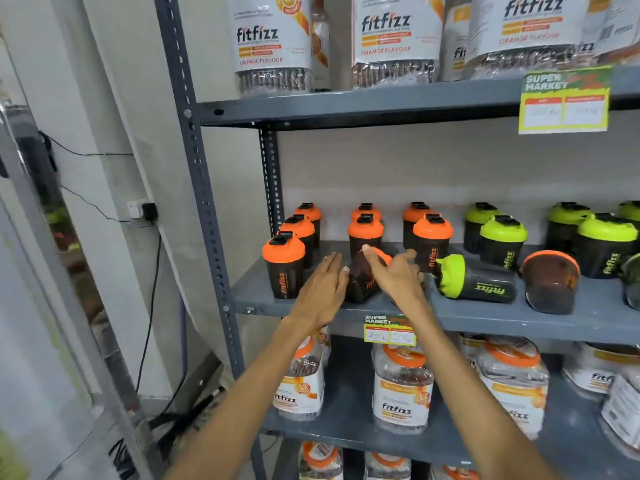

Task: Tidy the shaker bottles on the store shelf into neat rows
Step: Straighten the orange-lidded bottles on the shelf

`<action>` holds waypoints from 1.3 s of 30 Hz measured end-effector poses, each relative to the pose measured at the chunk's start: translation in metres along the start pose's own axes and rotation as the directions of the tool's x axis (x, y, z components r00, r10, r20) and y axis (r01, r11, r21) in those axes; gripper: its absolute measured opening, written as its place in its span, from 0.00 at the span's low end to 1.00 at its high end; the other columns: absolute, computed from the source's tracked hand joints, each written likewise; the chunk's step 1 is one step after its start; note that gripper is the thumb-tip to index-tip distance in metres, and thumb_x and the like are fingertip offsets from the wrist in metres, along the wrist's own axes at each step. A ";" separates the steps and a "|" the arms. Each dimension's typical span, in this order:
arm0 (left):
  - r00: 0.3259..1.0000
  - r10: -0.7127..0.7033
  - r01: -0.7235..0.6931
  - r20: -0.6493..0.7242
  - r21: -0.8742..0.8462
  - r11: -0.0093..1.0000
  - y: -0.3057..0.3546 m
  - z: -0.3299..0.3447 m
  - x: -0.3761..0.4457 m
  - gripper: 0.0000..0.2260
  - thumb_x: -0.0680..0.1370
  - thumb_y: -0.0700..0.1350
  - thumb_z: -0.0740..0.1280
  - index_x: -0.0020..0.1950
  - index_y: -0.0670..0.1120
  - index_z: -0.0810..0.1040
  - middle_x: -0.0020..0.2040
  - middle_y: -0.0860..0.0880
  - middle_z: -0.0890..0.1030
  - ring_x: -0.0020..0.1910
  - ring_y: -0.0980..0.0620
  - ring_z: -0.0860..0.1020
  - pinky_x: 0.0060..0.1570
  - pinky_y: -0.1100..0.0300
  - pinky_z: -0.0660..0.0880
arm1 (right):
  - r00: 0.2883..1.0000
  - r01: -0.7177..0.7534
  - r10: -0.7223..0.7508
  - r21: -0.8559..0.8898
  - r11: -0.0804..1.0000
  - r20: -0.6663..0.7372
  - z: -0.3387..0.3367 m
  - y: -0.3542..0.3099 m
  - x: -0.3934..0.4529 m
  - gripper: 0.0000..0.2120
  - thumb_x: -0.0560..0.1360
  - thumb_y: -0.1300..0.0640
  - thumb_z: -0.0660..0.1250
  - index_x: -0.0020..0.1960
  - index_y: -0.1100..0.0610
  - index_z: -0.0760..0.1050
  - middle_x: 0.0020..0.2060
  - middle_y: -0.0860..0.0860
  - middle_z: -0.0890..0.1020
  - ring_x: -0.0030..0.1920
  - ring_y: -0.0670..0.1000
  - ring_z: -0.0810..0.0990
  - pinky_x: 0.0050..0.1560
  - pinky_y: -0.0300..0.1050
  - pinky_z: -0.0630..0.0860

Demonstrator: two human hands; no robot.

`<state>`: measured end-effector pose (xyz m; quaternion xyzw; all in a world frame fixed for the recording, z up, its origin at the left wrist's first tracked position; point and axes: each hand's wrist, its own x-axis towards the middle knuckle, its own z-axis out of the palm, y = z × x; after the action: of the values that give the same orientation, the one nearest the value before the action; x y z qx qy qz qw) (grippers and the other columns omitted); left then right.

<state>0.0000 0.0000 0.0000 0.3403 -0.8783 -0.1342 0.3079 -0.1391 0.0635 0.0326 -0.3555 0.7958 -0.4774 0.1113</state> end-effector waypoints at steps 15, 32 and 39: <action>0.977 -0.158 0.165 0.146 -0.041 0.985 -0.013 0.014 0.024 0.20 0.84 0.51 0.50 0.69 0.42 0.70 0.70 0.42 0.73 0.69 0.41 0.71 0.66 0.51 0.67 | 0.998 0.052 -0.050 0.084 0.995 -0.026 -0.023 0.017 0.015 0.49 0.54 0.35 0.76 0.66 0.59 0.64 0.61 0.59 0.75 0.62 0.60 0.75 0.59 0.53 0.76; 0.933 -0.106 0.018 0.344 0.249 0.968 -0.039 0.030 0.046 0.26 0.83 0.52 0.49 0.79 0.42 0.55 0.80 0.44 0.55 0.80 0.47 0.52 0.78 0.49 0.49 | 0.809 0.471 -0.456 -0.057 0.880 -0.371 0.002 -0.003 0.015 0.45 0.59 0.47 0.81 0.68 0.56 0.61 0.64 0.57 0.65 0.66 0.58 0.67 0.65 0.51 0.68; 0.935 -0.122 0.033 0.334 0.260 0.965 -0.044 0.034 0.045 0.27 0.83 0.51 0.48 0.80 0.42 0.52 0.81 0.44 0.52 0.80 0.49 0.49 0.78 0.50 0.47 | 0.779 0.455 -0.468 -0.137 0.880 -0.416 0.040 0.006 0.021 0.46 0.58 0.47 0.82 0.67 0.58 0.62 0.61 0.58 0.67 0.62 0.58 0.70 0.61 0.50 0.72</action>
<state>-0.0251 -0.0618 -0.0254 0.3819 -0.9144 -0.0925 0.0973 -0.1363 0.0240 0.0102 -0.4245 0.6955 -0.5458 -0.1956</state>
